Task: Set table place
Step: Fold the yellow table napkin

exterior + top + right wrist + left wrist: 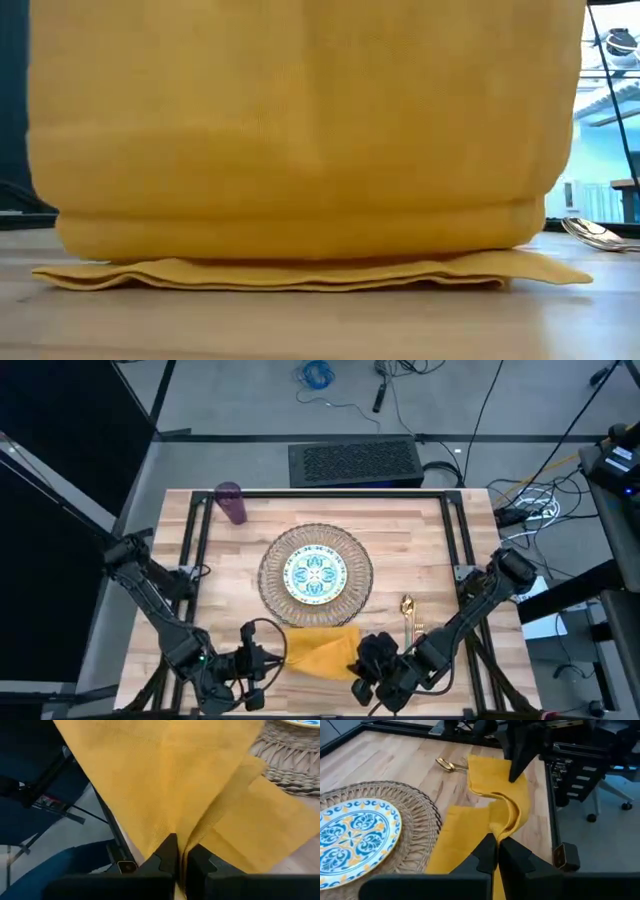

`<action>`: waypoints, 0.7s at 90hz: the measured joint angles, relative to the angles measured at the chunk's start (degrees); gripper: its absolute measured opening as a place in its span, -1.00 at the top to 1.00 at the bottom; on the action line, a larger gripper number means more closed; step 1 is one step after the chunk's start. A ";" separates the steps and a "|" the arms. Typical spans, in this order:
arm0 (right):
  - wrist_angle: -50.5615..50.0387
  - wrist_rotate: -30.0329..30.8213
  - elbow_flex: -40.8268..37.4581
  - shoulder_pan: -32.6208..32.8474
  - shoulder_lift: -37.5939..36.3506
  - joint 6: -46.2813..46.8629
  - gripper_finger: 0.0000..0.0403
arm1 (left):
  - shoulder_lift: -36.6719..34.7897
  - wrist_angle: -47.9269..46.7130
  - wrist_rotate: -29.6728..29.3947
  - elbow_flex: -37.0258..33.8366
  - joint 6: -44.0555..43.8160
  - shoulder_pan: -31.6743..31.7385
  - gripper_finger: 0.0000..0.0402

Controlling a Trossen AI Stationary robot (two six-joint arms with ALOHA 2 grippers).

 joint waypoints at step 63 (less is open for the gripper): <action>-7.79 0.42 0.00 -1.44 0.00 2.39 1.00 | 3.69 -5.87 -0.43 0.00 -2.99 0.62 1.00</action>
